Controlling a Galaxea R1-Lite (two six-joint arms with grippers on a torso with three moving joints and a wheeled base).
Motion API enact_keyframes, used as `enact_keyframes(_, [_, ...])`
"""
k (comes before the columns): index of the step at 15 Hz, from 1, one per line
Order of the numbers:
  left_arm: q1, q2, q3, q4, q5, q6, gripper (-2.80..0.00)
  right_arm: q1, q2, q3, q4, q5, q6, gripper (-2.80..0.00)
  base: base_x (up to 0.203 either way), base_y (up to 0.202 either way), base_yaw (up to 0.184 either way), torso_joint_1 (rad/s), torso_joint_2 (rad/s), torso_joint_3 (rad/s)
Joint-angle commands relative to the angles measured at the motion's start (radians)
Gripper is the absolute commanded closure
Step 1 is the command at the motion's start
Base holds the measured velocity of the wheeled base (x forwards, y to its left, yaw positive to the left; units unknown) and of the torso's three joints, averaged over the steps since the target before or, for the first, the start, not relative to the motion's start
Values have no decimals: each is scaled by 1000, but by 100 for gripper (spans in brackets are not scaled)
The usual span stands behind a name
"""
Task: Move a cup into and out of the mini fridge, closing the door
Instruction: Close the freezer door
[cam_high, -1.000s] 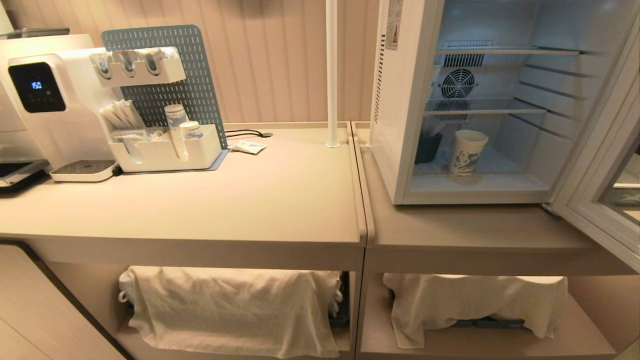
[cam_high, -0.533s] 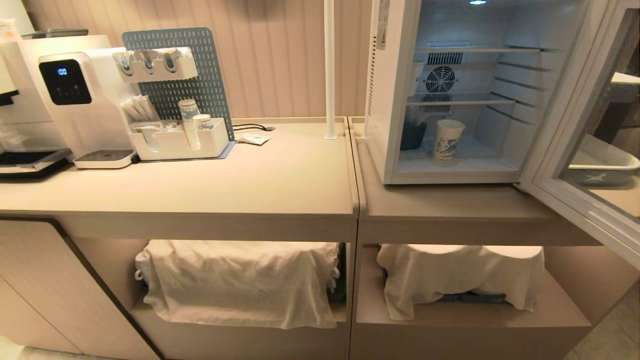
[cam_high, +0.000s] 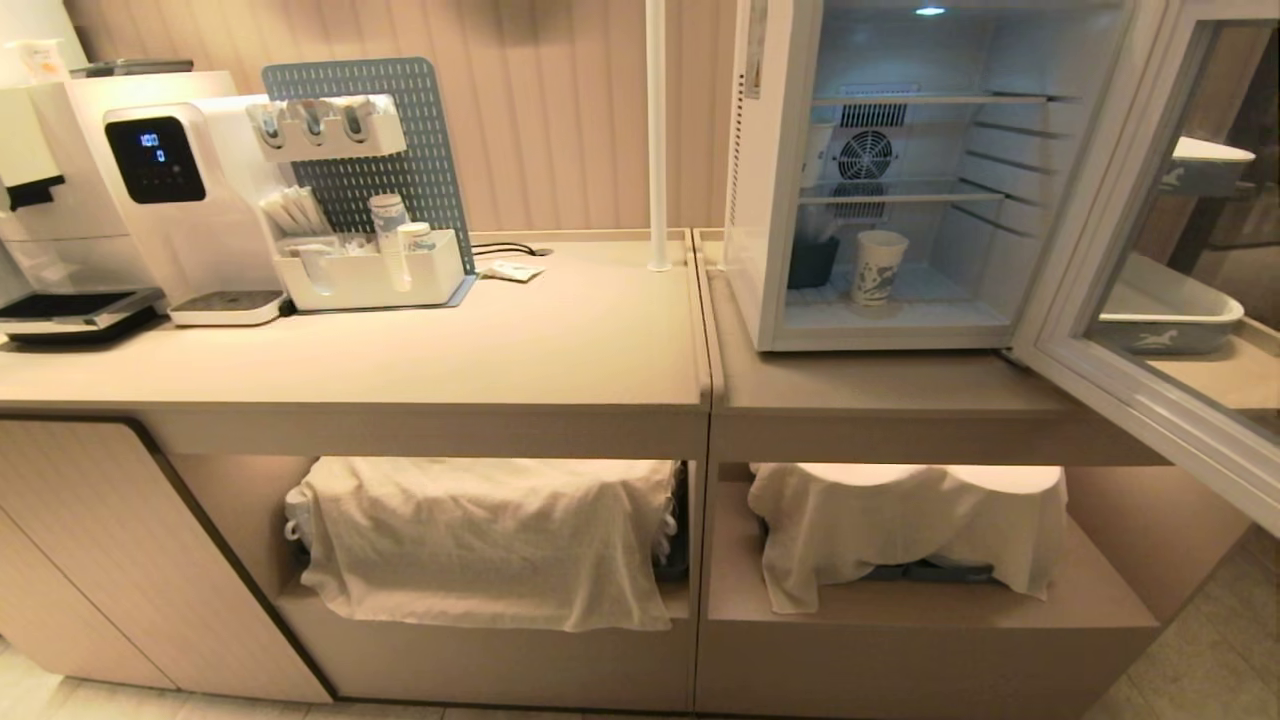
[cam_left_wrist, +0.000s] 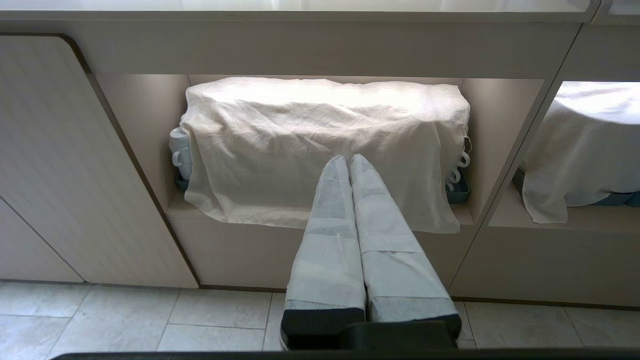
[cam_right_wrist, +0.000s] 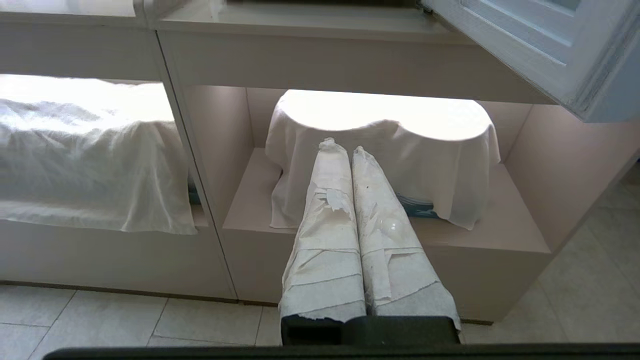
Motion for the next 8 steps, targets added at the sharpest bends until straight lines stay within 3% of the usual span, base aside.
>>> enact_keyframes(1, [0,0,0,0,0,0,0,-1,1,0,0,1,-1,0,0,0,0,0,0,0])
enact_keyframes(8, [2,2,-2,3,1,12,0,-1,1,0,2,1,-1,0,-1,-8,-1,2,0,0])
